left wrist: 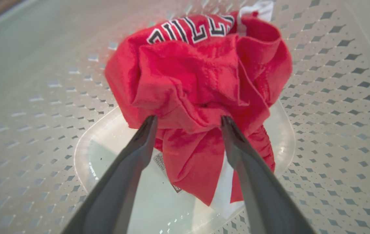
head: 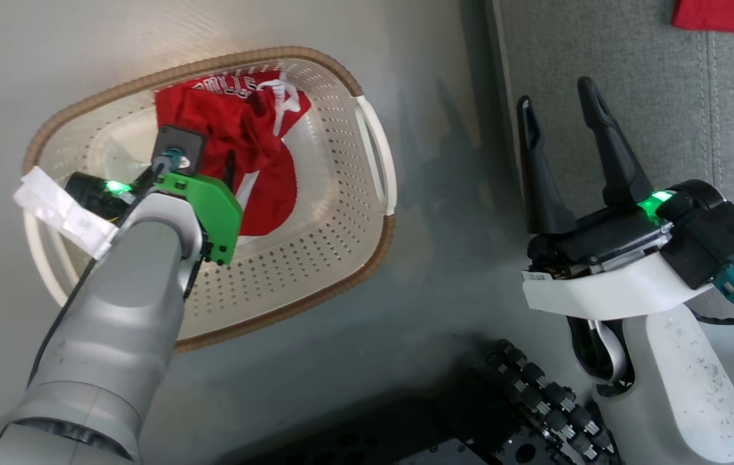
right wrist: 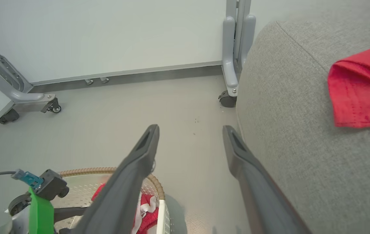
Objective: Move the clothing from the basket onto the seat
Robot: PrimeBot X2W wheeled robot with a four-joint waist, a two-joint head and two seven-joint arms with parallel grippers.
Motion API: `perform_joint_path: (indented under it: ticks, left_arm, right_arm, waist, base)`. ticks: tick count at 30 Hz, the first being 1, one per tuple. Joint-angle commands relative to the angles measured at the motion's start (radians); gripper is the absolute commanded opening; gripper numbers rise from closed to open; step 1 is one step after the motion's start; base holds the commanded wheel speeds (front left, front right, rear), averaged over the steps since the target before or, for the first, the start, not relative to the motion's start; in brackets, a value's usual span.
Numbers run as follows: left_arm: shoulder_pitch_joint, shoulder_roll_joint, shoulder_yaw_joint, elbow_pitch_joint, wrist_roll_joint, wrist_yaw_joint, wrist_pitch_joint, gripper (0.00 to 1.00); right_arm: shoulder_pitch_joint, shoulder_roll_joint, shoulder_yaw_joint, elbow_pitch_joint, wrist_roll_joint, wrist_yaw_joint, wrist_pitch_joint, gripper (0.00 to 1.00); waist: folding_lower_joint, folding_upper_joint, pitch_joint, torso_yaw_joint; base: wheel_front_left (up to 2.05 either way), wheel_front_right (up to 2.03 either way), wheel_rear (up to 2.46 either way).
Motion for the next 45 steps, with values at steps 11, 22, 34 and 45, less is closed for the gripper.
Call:
perform_joint_path:
  ticks: [11,22,34,45]
  left_arm:
    - [-0.094,0.056,0.034,0.051,-0.046,0.018,0.008,1.0]
    - [-0.133,0.082,0.041,0.071,-0.07,0.009,0.034,0.0]
    - [-0.047,0.03,0.007,0.074,-0.068,-0.01,-0.064,0.0]
    - [0.091,-0.019,-0.007,-0.009,-0.094,-0.038,-0.129,0.0]
  right_arm:
    - [-0.04,0.001,0.034,-0.003,0.06,0.0,-0.008,1.0]
    - [-0.057,0.001,0.049,0.005,0.074,0.0,-0.008,1.0]
    - [-0.037,0.001,0.031,0.014,0.015,0.0,-0.007,1.0]
    - [0.036,-0.005,-0.013,0.056,-0.037,0.0,-0.007,1.0]
  waist:
    - [-0.0001,0.0,0.093,-0.08]
    - [-0.0001,0.0,0.117,-0.1]
    - [-0.0001,0.0,0.0,-0.04]
    - [-0.0001,0.0,-0.223,0.054]
  base:
    - [0.0,0.0,0.0]
    - [0.0,0.0,0.0]
    - [0.0,0.0,0.0]
    - [0.0,0.0,0.0]
